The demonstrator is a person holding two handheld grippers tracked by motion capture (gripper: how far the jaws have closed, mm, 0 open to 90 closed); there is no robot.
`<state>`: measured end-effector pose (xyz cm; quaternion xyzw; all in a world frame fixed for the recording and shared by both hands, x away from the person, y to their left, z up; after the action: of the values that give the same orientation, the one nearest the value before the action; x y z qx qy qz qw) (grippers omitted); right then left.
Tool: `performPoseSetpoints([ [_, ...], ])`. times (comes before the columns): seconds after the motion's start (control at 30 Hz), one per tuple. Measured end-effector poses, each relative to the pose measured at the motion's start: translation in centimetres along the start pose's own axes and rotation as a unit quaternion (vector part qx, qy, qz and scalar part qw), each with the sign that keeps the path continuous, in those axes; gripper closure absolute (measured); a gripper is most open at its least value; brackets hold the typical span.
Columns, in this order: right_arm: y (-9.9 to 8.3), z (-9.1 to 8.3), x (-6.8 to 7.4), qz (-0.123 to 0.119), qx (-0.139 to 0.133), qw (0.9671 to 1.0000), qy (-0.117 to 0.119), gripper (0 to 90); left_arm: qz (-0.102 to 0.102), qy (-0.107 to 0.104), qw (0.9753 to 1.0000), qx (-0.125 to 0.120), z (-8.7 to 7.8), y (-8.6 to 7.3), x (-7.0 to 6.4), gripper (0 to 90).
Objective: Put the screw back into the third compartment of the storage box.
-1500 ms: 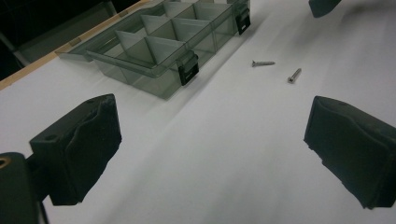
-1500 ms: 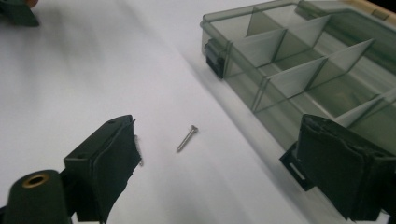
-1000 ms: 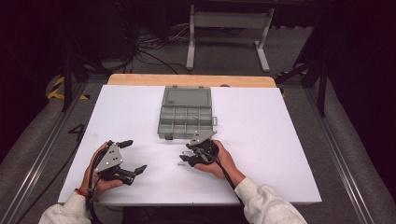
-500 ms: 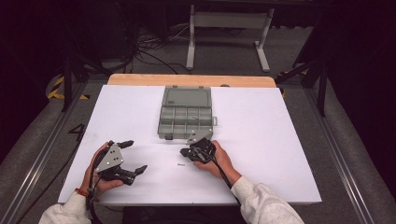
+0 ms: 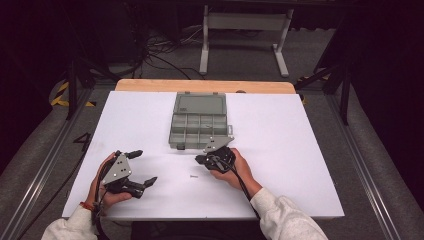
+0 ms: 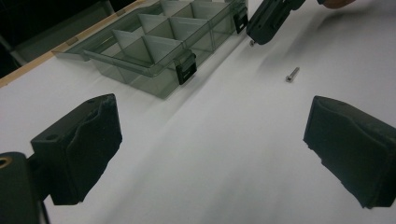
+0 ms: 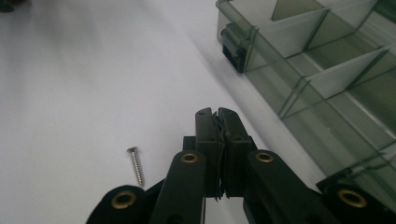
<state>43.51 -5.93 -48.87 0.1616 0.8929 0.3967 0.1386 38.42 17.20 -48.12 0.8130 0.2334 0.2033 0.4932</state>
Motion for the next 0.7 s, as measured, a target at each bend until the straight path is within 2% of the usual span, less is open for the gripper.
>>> performPoseSetpoints([
  [0.23,1.0,-1.6,-1.1,-0.002,-0.022,0.9996,-0.02,88.6,0.0,0.0,1.0,-0.001,0.0,0.0,0.0,4.8],
  [0.4,2.0,-3.1,-2.5,0.005,-0.047,0.9982,-0.037,88.6,-0.003,-0.001,1.0,-0.002,0.0,0.0,0.0,4.8],
  [0.7,3.4,-4.1,-5.2,0.012,-0.063,0.9961,-0.061,88.6,-0.003,-0.001,1.0,-0.003,0.0,0.0,0.0,4.4],
])
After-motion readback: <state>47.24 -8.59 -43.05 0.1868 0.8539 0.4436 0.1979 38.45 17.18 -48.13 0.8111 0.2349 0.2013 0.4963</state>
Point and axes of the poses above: each handheld gripper's, and its own axes: z roughly forward along the jaws, y roughly out of its top, x roughly to its left, the point moved 7 cm from there along z, roughly forward along the jaws, and after that the axes turned 6 degrees about -z, right-handed, at the moved point
